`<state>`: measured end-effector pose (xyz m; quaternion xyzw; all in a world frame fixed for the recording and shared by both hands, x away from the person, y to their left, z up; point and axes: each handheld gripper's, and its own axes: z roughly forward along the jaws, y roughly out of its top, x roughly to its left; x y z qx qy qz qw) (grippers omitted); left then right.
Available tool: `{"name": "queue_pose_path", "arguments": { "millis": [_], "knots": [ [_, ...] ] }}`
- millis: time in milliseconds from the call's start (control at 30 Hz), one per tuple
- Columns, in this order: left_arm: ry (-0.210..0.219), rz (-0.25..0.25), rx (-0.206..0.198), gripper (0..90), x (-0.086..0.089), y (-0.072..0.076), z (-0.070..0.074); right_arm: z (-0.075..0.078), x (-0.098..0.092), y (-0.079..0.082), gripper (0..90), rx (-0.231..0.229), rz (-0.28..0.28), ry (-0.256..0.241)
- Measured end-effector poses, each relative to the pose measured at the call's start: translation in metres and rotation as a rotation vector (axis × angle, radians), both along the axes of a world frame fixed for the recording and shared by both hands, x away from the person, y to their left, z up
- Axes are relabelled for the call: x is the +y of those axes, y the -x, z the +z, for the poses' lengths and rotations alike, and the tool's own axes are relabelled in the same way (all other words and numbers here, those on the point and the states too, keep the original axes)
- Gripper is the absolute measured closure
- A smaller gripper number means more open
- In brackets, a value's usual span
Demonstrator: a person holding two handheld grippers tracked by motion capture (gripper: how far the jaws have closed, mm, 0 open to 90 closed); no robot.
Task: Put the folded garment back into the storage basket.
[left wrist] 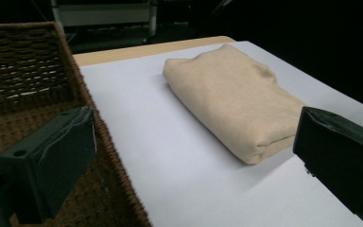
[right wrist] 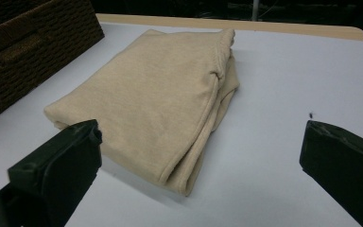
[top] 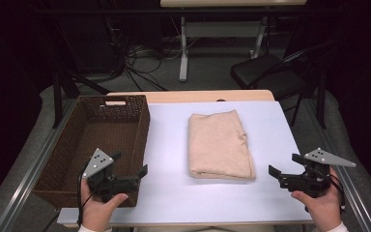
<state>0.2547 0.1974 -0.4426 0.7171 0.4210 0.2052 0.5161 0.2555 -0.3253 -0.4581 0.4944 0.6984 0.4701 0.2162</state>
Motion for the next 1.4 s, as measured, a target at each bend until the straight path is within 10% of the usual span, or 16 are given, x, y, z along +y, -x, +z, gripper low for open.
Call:
{"name": "queue_pose_path", "arguments": {
  "millis": [1400],
  "knots": [
    [0.024,-0.087,0.091,4.6,-0.096,-0.077,0.030,0.044,0.048,-0.062,0.0,0.090,0.101,-0.053]
  ]
}}
